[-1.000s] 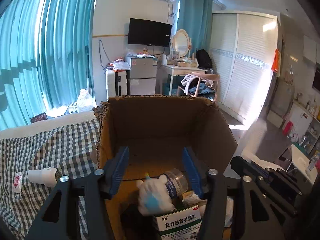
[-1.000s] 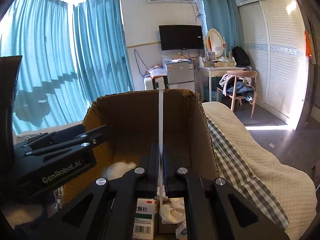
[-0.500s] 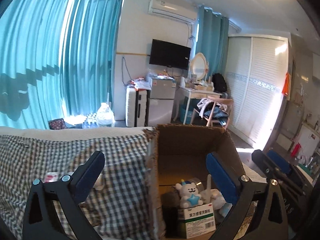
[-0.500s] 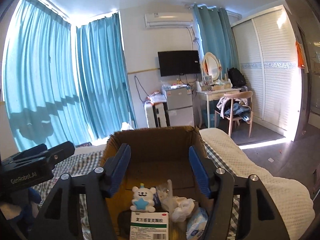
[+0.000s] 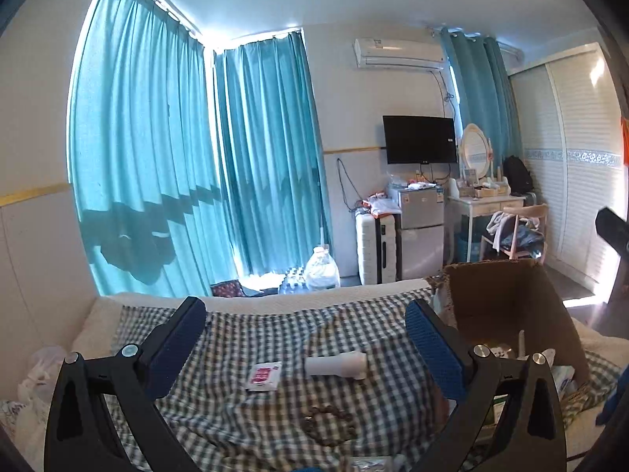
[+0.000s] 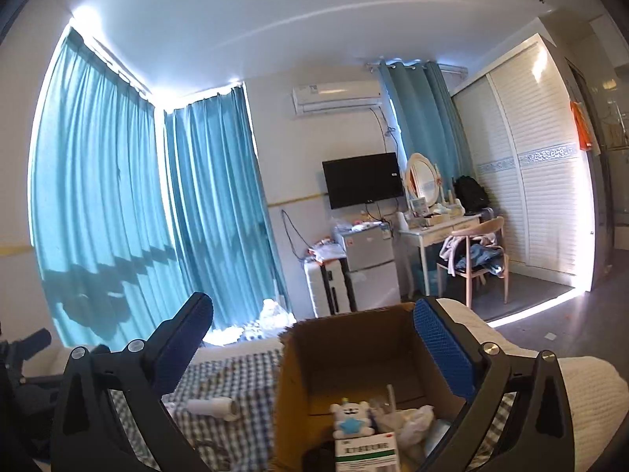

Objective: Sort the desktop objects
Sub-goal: 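Move both tools back toward the bead bracelet and white tube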

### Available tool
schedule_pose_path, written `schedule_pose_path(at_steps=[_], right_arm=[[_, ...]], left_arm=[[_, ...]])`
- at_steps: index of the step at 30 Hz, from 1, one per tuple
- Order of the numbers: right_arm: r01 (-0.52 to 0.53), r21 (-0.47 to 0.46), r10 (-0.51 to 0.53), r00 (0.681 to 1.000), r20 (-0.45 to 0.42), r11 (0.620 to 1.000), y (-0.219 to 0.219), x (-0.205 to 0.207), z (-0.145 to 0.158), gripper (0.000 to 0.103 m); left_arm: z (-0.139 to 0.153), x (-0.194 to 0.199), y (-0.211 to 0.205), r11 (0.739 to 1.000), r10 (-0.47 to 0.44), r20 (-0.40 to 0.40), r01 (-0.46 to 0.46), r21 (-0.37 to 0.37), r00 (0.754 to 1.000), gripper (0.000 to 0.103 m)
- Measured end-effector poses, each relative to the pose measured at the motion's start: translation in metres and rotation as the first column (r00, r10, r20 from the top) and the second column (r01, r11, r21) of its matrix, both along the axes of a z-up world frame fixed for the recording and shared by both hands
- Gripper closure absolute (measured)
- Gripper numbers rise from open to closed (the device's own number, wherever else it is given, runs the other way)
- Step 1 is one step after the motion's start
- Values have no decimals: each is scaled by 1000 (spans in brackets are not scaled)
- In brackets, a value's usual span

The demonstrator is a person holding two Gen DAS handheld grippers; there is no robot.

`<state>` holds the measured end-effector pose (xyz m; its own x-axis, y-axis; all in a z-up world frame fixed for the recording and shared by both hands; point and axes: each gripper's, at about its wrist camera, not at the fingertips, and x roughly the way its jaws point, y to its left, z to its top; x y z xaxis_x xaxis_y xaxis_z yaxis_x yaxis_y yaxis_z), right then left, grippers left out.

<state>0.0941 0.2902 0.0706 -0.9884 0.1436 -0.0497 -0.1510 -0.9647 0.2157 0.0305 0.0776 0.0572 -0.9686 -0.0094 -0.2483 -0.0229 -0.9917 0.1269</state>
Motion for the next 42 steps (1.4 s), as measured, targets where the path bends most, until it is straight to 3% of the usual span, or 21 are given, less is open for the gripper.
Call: schedule_pose_path(at_steps=[6,10,16,20,23,26,31,34,36,42], right_arm=[[-66,43,66,998,-11,997,-29,0,2,0],[-174,51,170,982,78,983,-50,-17,-4,0],[-220,149,199,969,146,964,-95,-40,-26,0],[-295,143,262,941,213,945,-119,-62,-50,0],[-338,130,299,921,249,932,-132,-78,-70,0],[-360,129,311,904,294,924,-141,-94,-88,0],[-400,127,327,864,382,908,-148,-124,-104,0],[-413,131,330,850,411,901,-149,-142,-104,1],[-429,131,337,836,434,894,-151,-158,-107,9],[-465,117,349,787,509,878,-159,-186,-151,14]], left_arm=[[2,5,-55,996,3,18,-5,93,1000,0],[-3,3,-90,985,116,19,-117,123,993,0],[-19,-4,-142,961,237,-3,-234,150,972,0],[-33,-18,-161,952,279,49,-282,115,959,0],[-48,-34,-160,949,311,79,-313,24,947,0],[-63,-53,-154,971,235,118,-238,14,965,0],[-80,-90,-155,969,89,271,-147,200,958,0],[-78,-121,-152,975,62,299,-122,186,952,0],[-81,-145,-148,981,27,315,-86,174,949,0],[-134,-189,-140,977,-37,389,-49,209,920,0]])
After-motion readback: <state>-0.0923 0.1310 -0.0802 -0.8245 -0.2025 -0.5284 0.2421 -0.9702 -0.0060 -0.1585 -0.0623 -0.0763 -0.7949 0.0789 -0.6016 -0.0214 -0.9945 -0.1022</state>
